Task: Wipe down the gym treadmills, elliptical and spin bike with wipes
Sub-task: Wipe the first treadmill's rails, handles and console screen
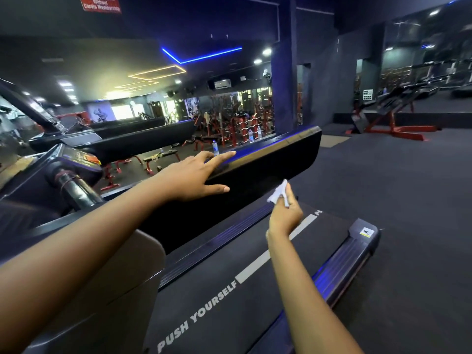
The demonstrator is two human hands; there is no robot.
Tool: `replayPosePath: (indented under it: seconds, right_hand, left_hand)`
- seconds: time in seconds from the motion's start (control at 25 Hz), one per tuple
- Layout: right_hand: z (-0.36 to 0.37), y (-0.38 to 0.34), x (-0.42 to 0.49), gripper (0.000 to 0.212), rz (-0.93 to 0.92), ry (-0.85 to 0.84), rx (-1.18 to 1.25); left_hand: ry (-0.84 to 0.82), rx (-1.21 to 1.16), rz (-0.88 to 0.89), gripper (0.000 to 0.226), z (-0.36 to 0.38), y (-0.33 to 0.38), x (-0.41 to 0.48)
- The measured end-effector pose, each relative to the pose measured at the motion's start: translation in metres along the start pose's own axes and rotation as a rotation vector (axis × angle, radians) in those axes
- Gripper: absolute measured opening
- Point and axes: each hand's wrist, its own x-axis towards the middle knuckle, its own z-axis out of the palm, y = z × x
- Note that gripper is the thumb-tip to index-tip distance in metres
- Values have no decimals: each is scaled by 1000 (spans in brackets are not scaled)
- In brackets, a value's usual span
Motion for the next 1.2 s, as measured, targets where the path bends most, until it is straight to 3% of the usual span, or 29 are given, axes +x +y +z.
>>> replayPosePath:
  seconds: [0.16,0.32,0.4,0.6,0.76,1.04,1.2]
  right_hand:
    - [13,12,-37,27,-5,-19,147]
    - [-2,23,-79,59,-63,-184,159]
    - [-13,22,-72,59,-25,-252,161]
    - [-10,5,52,37,87,-18,46]
    - [5,-5,100,39,65,-1,-17]
    - [6,22,25,36,101,-67,-26]
    - [-11,27,-9,45,88,-200,-46]
  left_hand:
    - [13,-4,31,80,0,15,35]
    - [9,-23,46,80,4,21,58]
    - [16,-37,39,80,5,22,68]
    - [-18,-33,18,80,9,34,96]
    - [-55,-55,-6,81,11,35,103]
    - [-61,-29,-32,79,12,39,101]
    - [-83,-87,-17,81,10,36,100]
